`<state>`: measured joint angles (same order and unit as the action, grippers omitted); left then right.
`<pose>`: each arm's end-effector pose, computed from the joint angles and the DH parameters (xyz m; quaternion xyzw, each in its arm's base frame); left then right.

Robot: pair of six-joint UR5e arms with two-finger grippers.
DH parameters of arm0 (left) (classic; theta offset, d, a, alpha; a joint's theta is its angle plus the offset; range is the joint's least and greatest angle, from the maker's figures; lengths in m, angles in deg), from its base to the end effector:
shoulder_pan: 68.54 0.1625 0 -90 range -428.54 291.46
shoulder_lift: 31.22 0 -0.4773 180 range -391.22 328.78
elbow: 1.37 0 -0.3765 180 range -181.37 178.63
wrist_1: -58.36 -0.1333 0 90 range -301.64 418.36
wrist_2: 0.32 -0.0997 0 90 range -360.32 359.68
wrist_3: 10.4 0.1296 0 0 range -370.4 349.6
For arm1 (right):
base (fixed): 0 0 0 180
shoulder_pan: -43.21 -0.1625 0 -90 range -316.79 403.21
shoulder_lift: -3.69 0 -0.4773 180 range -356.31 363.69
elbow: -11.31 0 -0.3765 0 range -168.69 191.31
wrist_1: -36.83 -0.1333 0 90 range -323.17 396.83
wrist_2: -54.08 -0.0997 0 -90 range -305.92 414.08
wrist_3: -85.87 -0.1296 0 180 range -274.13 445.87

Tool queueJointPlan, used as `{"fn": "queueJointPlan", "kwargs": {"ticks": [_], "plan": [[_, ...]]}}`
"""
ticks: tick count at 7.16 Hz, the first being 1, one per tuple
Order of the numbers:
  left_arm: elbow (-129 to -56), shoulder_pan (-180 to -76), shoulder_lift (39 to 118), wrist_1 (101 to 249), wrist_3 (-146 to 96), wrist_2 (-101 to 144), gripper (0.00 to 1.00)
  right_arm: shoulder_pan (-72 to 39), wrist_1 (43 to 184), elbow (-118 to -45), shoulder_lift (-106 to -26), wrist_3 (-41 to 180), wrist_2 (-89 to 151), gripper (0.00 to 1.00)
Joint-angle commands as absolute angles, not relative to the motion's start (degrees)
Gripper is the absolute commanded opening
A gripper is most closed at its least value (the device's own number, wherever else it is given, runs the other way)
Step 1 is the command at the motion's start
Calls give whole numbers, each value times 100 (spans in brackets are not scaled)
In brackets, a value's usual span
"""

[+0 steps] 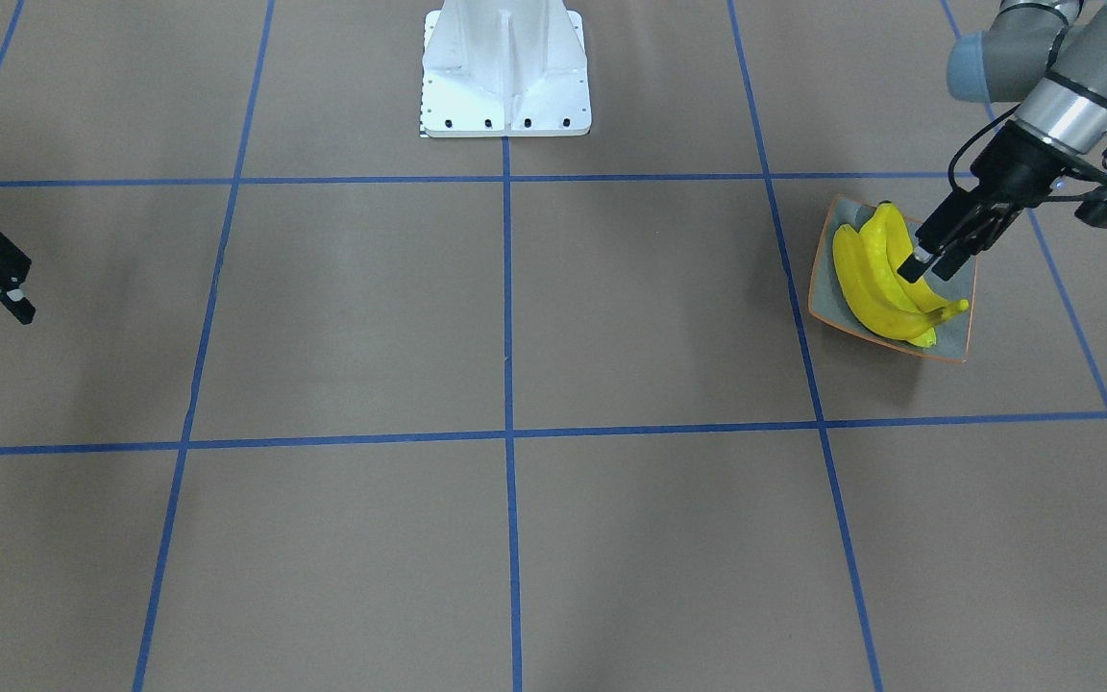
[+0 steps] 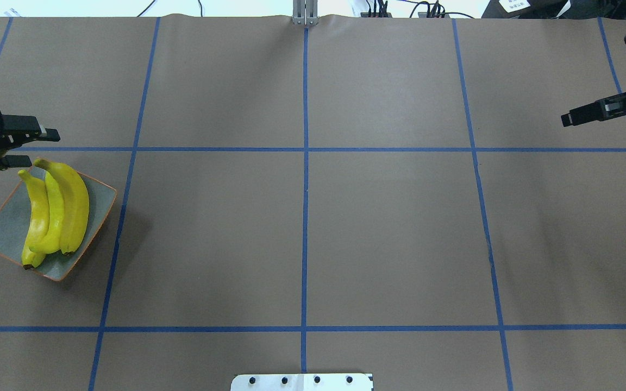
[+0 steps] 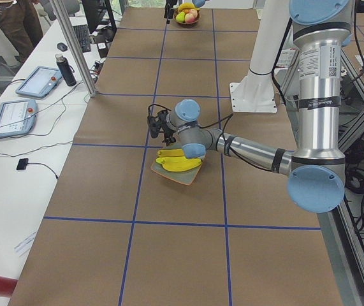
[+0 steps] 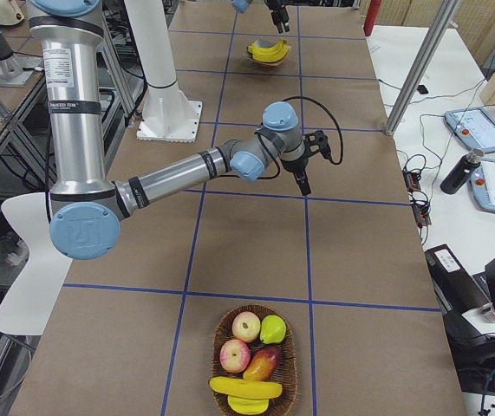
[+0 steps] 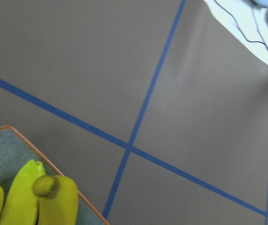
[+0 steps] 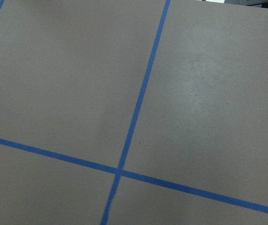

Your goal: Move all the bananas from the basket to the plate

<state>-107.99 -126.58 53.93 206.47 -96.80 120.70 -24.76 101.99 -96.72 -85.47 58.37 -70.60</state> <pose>0.1907 -0.4313 0.5059 0.0945 0.5862 -0.2251 0.7725 -0.1357 -0.4942 0.5261 0.2068 -0.4000 -0.0685 0.8902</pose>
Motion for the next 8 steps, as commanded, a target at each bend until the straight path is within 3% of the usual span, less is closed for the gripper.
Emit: {"fn": "queueJointPlan", "kwargs": {"ticks": [1,5,8], "plan": [[-10991,-12848,5123,20671,-8742,12343,100,-3234,10205,-9164,-9042,7586,-7388,100],[-11009,-12795,5175,20689,-8739,12335,100,-5579,10213,-6585,-8897,10917,-8440,100],[-11035,-12725,5175,20698,-8731,12308,100,-5961,10170,-4703,-8344,11592,-8453,100]]}}
